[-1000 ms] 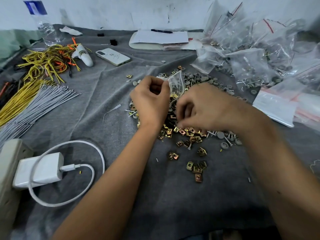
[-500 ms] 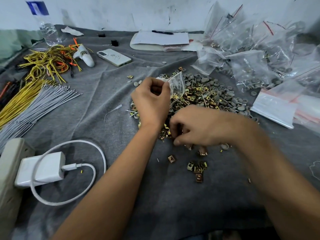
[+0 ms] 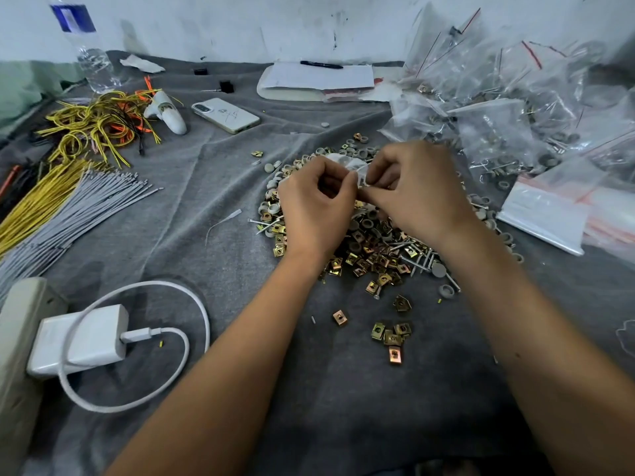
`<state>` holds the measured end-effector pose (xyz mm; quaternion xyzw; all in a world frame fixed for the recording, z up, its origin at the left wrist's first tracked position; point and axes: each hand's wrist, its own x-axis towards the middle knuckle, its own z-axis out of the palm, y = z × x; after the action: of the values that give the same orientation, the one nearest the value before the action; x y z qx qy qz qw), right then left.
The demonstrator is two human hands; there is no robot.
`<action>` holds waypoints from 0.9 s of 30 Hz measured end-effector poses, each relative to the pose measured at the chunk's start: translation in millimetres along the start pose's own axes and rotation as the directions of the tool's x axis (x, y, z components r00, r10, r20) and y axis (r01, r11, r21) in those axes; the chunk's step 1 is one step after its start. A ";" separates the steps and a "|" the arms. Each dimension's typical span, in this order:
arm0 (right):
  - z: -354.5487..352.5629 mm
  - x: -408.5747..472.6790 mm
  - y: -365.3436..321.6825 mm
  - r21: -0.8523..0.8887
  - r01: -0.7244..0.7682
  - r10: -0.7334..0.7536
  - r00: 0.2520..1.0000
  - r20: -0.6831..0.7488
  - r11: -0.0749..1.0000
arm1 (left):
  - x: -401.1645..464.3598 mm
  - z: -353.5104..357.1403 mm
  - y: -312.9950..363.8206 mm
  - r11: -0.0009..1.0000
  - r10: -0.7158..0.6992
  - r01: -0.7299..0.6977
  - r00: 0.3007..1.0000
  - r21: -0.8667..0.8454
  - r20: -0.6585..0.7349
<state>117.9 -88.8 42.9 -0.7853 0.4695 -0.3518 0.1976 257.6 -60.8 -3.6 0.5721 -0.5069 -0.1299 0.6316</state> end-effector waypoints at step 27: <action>-17.4 -18.3 -15.5 -0.376 0.170 0.137 0.736 0.663 0.911 | 1.6 0.5 -4.0 0.999 -0.006 0.008 0.998 0.035 -0.064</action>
<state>108.6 -64.9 57.9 -0.8865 0.4212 0.0635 0.1810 259.6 -63.6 -6.3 0.5889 -0.4867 -0.1046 0.6367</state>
